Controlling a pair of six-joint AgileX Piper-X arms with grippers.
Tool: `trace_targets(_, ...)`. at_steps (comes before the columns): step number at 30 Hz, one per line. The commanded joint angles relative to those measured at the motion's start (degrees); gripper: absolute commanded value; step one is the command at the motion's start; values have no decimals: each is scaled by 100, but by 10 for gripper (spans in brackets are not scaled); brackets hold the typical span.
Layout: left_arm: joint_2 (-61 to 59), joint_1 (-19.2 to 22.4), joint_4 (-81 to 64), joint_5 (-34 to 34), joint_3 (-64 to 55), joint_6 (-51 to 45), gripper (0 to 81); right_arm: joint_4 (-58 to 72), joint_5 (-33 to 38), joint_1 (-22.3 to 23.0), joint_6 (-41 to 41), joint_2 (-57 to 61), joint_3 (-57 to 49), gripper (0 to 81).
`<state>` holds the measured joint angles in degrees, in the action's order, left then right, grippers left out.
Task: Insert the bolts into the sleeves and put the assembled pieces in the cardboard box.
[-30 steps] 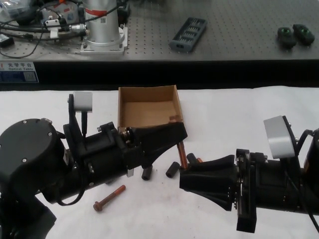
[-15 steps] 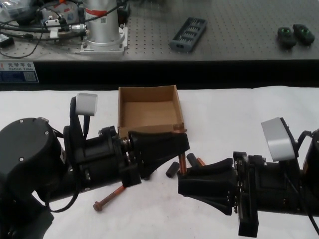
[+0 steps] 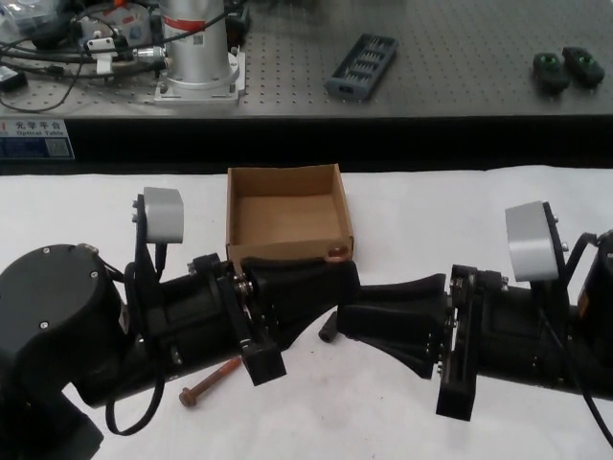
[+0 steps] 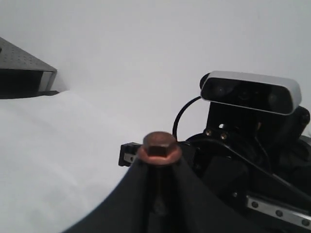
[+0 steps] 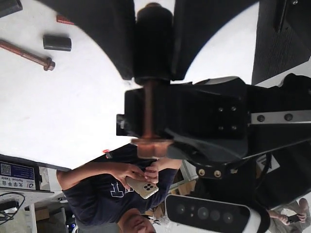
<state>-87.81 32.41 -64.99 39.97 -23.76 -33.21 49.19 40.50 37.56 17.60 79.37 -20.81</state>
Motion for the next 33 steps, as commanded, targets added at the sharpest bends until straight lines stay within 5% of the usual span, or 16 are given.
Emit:
trace_targets(1,16,16,80,83,52,146,3,227,-414,-160,43,-25,-142,43)
trace_targets(5,16,3,-51,57,52,423,144,124,-397,-193,43,-25,-142,43)
trace_targets(9,16,0,-167,-492,52,444,580,30,-397,-291,-67,-25,-142,43)
trace_targets(10,36,0,-149,-667,52,373,630,-62,-397,-325,-82,-25,-155,43)
trace_targets(18,602,-434,86,-805,52,543,519,-960,-344,-619,-241,438,-838,43)
trace_targets(27,1956,-1719,3447,-875,52,2102,519,-2883,-94,-691,-352,2458,-3650,43)
trace_targets(33,2725,-1974,5002,-1003,52,2817,500,-4436,-557,-691,-352,3661,-5682,43)
